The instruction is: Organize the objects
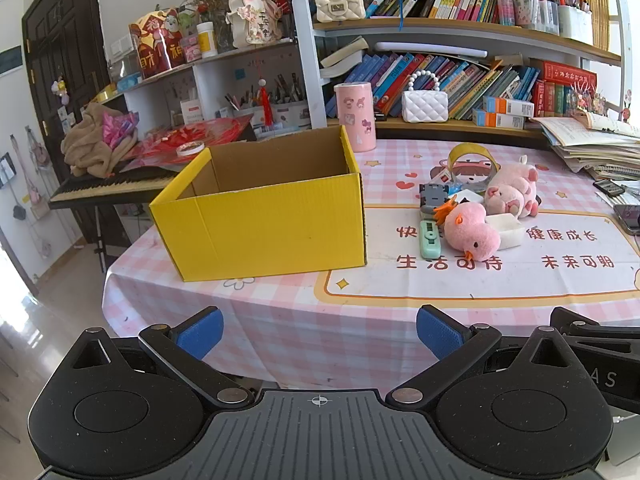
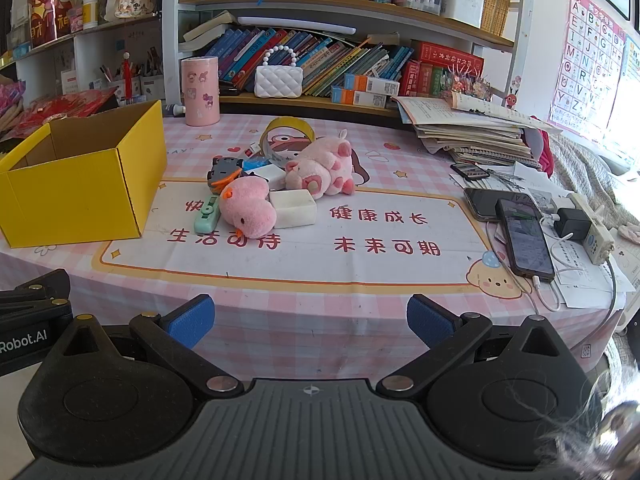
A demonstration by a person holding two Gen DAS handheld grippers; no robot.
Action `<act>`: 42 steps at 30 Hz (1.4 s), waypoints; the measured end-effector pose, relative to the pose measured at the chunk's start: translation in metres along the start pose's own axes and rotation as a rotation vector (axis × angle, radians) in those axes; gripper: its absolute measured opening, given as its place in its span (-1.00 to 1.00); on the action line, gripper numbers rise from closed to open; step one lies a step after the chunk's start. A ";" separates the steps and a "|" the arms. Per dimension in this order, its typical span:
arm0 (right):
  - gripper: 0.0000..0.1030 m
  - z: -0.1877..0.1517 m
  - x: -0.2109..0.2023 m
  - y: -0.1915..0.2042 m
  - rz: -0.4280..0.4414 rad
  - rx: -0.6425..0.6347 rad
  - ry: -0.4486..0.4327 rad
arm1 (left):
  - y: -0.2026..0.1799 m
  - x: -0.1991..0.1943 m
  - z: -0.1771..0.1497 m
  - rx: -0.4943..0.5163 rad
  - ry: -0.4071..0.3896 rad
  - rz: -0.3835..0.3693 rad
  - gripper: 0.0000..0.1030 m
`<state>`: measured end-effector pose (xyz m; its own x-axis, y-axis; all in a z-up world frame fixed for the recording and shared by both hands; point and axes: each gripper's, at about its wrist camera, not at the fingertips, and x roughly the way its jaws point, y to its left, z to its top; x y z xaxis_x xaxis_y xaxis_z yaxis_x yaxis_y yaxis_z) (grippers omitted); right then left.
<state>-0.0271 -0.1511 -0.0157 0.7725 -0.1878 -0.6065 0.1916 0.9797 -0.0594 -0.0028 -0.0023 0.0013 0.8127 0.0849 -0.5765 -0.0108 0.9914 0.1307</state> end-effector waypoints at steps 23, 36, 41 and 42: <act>1.00 0.000 0.004 0.001 -0.001 -0.002 0.001 | -0.001 0.001 -0.001 -0.001 0.003 0.003 1.00; 1.00 0.001 0.007 0.004 -0.002 -0.003 0.003 | 0.001 0.007 -0.006 0.000 0.011 0.001 1.00; 1.00 0.001 0.009 0.005 -0.002 -0.004 0.004 | 0.002 0.009 -0.008 0.001 0.014 0.001 1.00; 1.00 0.001 0.009 0.005 -0.002 -0.004 0.004 | 0.002 0.009 -0.008 0.001 0.015 0.001 1.00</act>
<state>-0.0187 -0.1479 -0.0203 0.7697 -0.1891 -0.6098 0.1903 0.9797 -0.0636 0.0000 0.0015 -0.0106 0.8038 0.0878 -0.5883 -0.0117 0.9912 0.1320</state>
